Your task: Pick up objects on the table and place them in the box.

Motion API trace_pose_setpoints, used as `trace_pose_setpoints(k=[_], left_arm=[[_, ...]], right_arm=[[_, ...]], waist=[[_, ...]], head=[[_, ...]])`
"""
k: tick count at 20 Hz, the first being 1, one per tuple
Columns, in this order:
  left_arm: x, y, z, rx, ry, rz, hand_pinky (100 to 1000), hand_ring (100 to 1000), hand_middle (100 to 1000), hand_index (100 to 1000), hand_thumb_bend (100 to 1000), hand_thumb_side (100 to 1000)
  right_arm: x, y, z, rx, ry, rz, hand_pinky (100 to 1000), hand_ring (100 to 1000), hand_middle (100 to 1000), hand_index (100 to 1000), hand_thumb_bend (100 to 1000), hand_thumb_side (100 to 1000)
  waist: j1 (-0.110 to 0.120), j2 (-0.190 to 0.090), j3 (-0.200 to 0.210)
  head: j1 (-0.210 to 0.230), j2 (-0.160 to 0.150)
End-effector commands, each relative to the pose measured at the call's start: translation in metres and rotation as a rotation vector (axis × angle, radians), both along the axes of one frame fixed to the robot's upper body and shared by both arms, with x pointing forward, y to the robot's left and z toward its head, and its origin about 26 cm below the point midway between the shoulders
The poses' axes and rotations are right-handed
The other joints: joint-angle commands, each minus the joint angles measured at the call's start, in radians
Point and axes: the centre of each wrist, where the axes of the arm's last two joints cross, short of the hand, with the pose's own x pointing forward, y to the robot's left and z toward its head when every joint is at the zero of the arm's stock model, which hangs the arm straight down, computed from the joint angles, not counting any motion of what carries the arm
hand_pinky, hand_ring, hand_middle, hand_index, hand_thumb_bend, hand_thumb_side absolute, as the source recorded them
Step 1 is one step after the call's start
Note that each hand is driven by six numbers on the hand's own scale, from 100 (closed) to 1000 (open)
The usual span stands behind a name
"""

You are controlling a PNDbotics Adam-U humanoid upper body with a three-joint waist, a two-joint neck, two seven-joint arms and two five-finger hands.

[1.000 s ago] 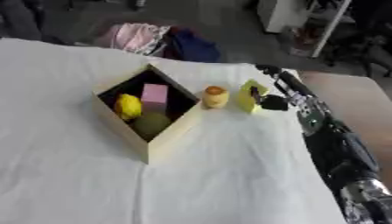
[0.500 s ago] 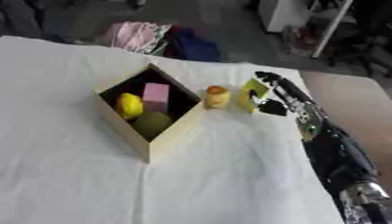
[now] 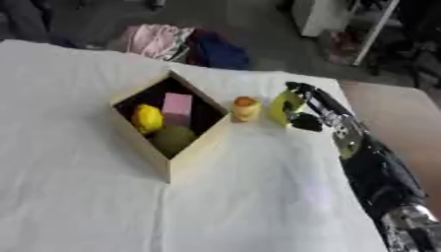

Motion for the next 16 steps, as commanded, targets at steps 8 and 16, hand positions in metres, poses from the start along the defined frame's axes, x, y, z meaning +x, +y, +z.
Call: trace_pose_setpoints(k=[8, 16], left_arm=[[-0.0012, -0.0009, 0.0065, 0.010, -0.026, -0.013, 778, 677, 643, 826, 100, 542], [-0.0013, -0.0004, 0.0065, 0.010, -0.027, -0.016, 780, 679, 645, 826, 100, 544]], right_arm=[[-0.0120, -0.0209, -0.0074, -0.009, 0.031, -0.044, 819, 854, 853, 969, 100, 650], [-0.0136, -0.0230, -0.0105, 0.065, 0.033, -0.030, 802, 847, 832, 959, 100, 986]], waist=[[-0.008, 0.009, 0.000], [-0.007, 0.010, -0.002]], head=[[0.003, -0.003], [0.005, 0.003]])
